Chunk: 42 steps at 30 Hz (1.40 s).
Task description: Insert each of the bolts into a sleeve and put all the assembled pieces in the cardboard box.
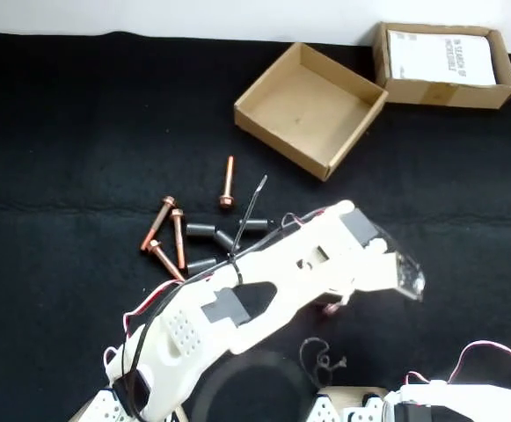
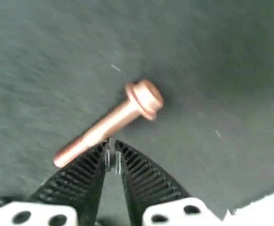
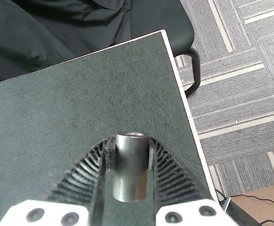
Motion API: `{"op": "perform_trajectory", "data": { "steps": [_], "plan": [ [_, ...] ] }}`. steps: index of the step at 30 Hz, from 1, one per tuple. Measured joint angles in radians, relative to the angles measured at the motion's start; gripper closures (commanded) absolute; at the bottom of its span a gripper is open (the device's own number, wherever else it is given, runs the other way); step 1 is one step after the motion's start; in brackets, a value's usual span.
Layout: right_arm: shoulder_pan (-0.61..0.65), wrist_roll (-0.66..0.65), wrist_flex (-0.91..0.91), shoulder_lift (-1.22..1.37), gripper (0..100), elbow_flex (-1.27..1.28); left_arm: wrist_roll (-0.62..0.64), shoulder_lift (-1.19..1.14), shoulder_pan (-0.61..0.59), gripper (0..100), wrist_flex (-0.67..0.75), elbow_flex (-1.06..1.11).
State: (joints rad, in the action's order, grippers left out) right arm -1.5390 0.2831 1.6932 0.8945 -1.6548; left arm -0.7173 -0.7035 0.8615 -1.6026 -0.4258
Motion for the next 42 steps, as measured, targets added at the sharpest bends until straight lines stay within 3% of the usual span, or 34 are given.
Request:
{"op": "perform_trajectory", "data": {
  "steps": [7, 14, 18, 27, 31, 36, 42],
  "plan": [
    [-0.002, 0.0, 0.002, 0.0, 99.1, 0.0, 0.012, -0.044, -0.041, 99, -0.087, -0.114],
    [0.034, 0.0, 0.058, 0.005, 99.1, 0.0, 0.153, -0.044, -0.043, 99, -0.14, -0.27],
    [0.066, 0.0, 0.06, 0.044, 99.1, 0.003, 0.17, -0.044, -0.043, 99, -0.14, -0.327],
    [0.064, 0.0, 0.06, 0.143, 99.1, 0.038, 0.175, -0.044, -0.041, 99, -0.14, -0.313],
    [0.06, 0.0, 0.06, 0.147, 99.1, 0.038, 0.084, -0.044, -0.041, 98, -0.103, -0.27],
    [0.052, -0.008, 0.06, 0.153, 99.1, 0.038, -0.058, -0.048, -0.041, 87, -0.092, -0.242],
    [0.049, -0.031, 0.04, 0.153, 99.1, 0.038, -0.198, -0.048, -0.038, 86, -0.086, -0.241]
  ]
}}
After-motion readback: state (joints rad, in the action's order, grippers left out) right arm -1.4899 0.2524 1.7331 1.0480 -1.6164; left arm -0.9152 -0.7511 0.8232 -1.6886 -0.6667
